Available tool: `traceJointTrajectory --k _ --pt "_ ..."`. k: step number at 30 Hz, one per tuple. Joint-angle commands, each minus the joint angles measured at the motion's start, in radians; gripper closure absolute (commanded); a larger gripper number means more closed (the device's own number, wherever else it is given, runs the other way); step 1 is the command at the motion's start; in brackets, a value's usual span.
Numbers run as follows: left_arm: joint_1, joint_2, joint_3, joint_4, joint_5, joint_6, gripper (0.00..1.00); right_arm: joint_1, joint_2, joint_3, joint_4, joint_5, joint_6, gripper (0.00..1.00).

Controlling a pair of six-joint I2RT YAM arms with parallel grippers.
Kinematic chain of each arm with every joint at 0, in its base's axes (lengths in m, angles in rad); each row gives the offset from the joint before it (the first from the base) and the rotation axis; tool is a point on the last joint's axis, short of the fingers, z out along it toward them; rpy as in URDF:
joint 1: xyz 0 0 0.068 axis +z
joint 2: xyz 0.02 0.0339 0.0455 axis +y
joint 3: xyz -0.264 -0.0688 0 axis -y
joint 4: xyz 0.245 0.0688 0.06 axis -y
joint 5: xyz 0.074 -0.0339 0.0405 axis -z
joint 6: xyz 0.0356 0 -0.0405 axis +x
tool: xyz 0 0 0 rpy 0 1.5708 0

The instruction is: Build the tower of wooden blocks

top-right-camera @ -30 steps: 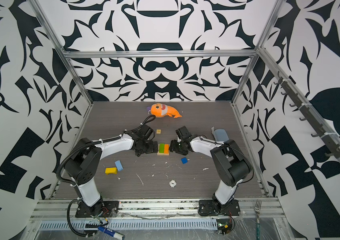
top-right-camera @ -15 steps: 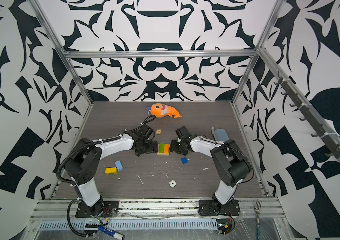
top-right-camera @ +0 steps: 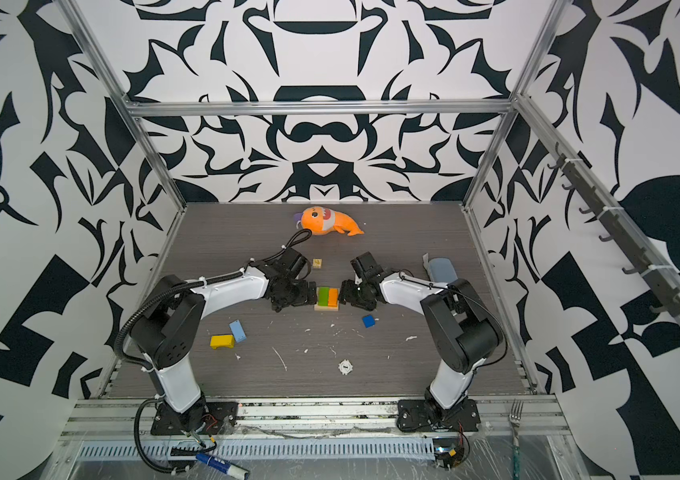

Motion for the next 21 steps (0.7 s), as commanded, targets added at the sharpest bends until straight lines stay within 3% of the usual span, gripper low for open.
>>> traceJointTrajectory --k 1,21 --pt "0.006 0.018 0.013 -0.013 0.008 -0.011 0.03 0.005 0.015 0.031 -0.013 0.023 -0.006 0.35" --pt "0.006 0.014 0.012 -0.022 -0.001 -0.018 0.03 0.005 0.000 0.028 -0.018 0.043 -0.002 0.35"
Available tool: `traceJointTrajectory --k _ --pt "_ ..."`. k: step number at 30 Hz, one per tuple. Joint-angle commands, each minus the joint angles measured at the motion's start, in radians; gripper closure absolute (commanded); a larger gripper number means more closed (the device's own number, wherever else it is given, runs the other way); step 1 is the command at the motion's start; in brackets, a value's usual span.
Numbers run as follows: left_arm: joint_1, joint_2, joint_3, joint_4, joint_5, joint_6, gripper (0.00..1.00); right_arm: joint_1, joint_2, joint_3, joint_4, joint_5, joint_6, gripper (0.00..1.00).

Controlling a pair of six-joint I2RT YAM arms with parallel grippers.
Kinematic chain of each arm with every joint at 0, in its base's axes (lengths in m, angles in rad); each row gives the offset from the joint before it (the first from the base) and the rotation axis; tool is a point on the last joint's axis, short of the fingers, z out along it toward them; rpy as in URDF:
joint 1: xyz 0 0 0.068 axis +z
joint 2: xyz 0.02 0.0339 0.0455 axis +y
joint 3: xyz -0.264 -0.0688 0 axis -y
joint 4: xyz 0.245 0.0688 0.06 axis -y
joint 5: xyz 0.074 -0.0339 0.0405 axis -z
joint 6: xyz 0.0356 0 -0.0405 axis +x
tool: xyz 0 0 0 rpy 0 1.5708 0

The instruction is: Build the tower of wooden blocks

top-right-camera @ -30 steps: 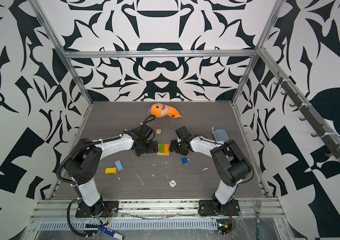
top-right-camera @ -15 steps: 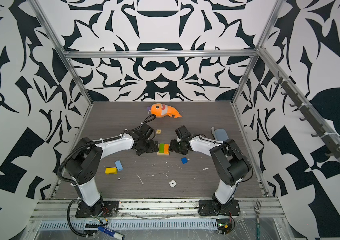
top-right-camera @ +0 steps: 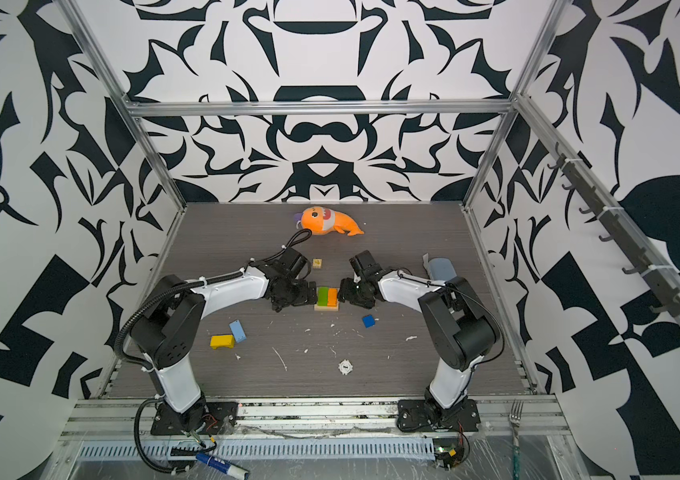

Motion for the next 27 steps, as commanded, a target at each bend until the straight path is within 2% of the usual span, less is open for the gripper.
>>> traceJointTrajectory --k 1,19,27 --pt "0.006 0.012 0.012 -0.021 -0.003 -0.016 0.03 0.005 -0.027 0.005 -0.020 0.038 -0.003 0.35" --pt "0.017 -0.082 0.029 -0.105 -0.080 -0.015 0.01 0.004 -0.202 -0.030 0.000 0.088 -0.032 0.32" --pt "0.017 -0.195 0.026 -0.201 -0.146 0.004 0.01 0.005 -0.272 -0.043 -0.016 0.087 -0.061 0.24"
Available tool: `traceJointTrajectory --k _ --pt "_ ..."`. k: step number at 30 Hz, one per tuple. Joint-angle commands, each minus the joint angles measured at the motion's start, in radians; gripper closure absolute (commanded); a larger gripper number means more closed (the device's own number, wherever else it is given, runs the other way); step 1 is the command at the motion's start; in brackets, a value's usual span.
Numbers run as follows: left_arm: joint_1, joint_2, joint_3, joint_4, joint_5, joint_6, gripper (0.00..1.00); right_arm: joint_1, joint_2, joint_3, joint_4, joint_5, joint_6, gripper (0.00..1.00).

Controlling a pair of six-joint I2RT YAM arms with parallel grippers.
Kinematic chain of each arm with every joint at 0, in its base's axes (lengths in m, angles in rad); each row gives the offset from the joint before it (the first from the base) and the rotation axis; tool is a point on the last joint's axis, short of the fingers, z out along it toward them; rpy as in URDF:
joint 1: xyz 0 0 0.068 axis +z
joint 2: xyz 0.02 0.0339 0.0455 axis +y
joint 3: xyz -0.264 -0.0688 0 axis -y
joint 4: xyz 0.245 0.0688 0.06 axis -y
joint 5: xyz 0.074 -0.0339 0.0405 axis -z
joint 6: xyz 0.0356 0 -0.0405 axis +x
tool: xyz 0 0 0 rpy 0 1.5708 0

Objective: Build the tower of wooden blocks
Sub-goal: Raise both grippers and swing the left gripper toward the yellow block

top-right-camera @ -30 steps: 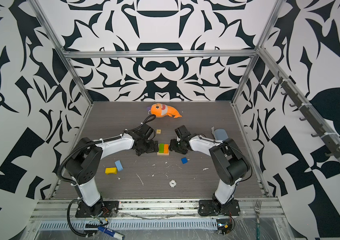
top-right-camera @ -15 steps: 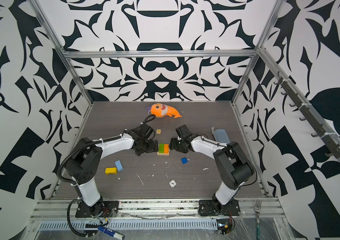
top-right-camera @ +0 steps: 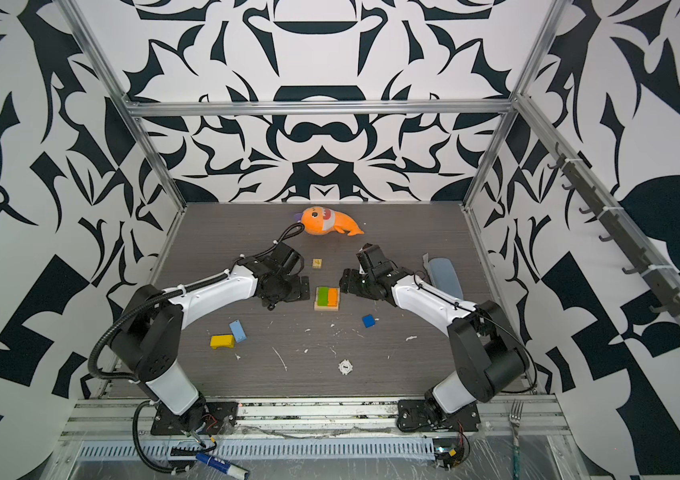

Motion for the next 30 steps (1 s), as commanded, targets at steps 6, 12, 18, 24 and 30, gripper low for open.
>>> traceJointTrajectory --k 6,12,18,24,30 --pt "0.007 -0.168 -0.021 -0.150 -0.096 0.018 0.00 0.005 -0.094 -0.011 -0.032 -0.008 -0.056 0.17" --pt "0.017 -0.270 -0.076 -0.223 -0.118 -0.056 0.00 0.006 -0.129 -0.003 -0.076 -0.008 -0.068 0.08" --pt "0.025 -0.341 -0.113 -0.354 -0.182 -0.182 0.00 0.007 -0.129 0.000 -0.086 -0.012 -0.058 0.07" --pt "0.082 -0.426 -0.167 -0.470 -0.174 -0.241 0.00 0.008 -0.122 0.000 -0.087 -0.015 -0.055 0.07" --pt "0.165 -0.563 -0.260 -0.561 -0.160 -0.300 0.00 0.008 -0.100 0.001 -0.085 -0.012 -0.055 0.07"
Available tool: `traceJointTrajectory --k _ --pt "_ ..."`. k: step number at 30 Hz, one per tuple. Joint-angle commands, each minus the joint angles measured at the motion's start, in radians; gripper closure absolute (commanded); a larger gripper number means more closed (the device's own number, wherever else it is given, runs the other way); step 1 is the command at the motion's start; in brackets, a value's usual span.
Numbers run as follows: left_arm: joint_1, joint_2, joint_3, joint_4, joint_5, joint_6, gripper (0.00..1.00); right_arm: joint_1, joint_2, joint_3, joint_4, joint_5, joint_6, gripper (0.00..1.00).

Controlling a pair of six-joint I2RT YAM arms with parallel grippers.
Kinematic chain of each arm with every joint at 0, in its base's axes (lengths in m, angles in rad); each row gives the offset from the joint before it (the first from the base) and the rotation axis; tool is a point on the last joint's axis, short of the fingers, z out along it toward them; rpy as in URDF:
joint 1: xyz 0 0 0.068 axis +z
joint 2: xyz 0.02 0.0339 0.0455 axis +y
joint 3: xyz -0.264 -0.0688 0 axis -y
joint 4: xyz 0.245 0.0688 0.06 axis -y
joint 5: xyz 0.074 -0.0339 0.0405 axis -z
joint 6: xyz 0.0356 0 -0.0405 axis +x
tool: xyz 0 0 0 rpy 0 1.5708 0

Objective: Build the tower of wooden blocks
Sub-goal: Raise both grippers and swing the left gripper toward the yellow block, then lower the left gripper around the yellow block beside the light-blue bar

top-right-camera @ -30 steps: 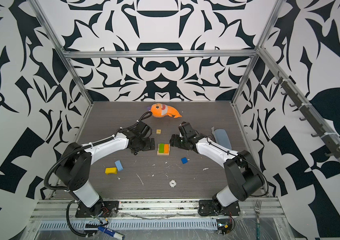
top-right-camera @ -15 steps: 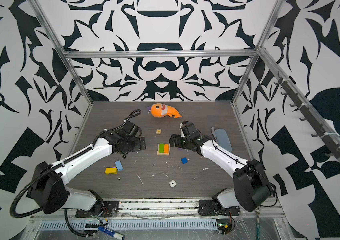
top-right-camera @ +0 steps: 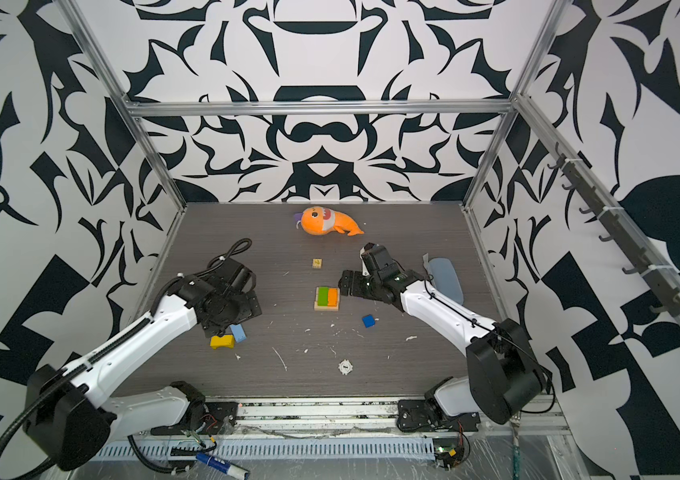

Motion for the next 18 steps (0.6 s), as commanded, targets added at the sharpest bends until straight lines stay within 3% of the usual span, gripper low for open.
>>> traceJointTrajectory --k 1,12,18 --pt "0.047 -0.066 -0.055 -0.130 -0.006 -0.073 0.00 0.004 0.009 0.013 -0.006 -0.005 -0.001 0.07" --pt "0.194 -0.134 -0.200 -0.053 0.075 -0.083 0.02 0.004 0.030 0.010 0.000 -0.013 0.011 0.09" --pt "0.251 -0.109 -0.230 -0.008 0.098 -0.165 0.08 0.004 0.028 0.002 -0.001 -0.012 0.013 0.10"
